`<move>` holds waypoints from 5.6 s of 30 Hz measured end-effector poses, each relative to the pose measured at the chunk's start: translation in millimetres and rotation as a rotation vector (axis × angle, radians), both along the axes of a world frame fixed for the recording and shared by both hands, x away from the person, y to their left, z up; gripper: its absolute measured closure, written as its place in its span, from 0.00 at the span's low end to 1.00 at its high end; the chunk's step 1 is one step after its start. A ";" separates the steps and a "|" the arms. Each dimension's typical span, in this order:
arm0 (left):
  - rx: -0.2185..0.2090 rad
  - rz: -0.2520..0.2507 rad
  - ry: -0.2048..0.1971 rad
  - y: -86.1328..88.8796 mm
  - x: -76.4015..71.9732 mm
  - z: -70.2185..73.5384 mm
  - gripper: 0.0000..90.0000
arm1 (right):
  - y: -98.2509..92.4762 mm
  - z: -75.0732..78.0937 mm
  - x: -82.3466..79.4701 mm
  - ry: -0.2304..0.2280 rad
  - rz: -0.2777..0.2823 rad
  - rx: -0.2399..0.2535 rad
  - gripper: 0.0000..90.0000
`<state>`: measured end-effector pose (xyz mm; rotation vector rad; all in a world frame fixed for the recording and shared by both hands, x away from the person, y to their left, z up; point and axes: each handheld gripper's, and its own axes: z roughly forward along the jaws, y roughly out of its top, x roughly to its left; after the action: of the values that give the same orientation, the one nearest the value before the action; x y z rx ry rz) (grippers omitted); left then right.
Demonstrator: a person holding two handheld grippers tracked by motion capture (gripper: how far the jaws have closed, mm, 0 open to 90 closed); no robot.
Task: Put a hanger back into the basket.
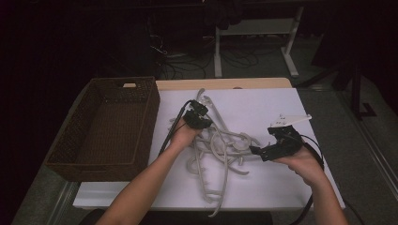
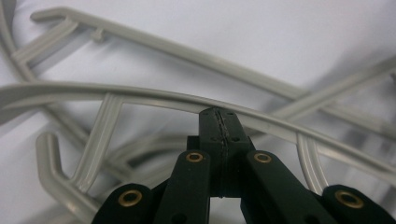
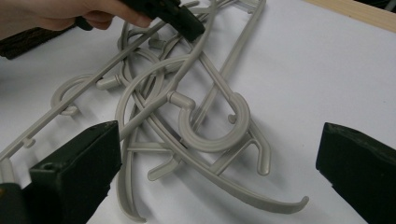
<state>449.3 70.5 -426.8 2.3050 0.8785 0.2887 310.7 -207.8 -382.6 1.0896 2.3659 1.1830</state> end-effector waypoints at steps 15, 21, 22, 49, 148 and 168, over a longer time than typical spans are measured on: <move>-0.023 0.007 -0.013 -14.8 11.1 9.7 0.87 | -0.9 0.6 -1.0 -0.002 0.002 0.001 0.00; -0.010 0.064 -0.032 15.9 -11.6 19.2 0.63 | 0.4 -0.3 -1.1 0.002 -0.001 -0.004 0.00; -0.010 0.064 -0.032 15.9 -11.6 19.2 0.61 | 0.7 -0.5 -1.0 0.000 0.000 -0.007 0.00; -0.028 0.121 0.075 39.1 -21.6 -9.7 0.79 | 1.8 -3.2 -0.3 0.007 -0.004 -0.013 0.00; 0.092 -0.408 0.087 20.8 -108.6 -12.9 0.89 | -40.2 -53.7 -29.9 0.047 -0.074 0.035 0.00; 0.007 -0.395 0.043 32.3 -107.8 26.4 0.91 | -40.8 -53.0 -29.5 0.046 -0.074 0.047 0.00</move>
<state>341.5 102.8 -400.3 2.4349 0.4249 0.0699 281.2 -248.7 -435.6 1.2217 2.3209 1.2061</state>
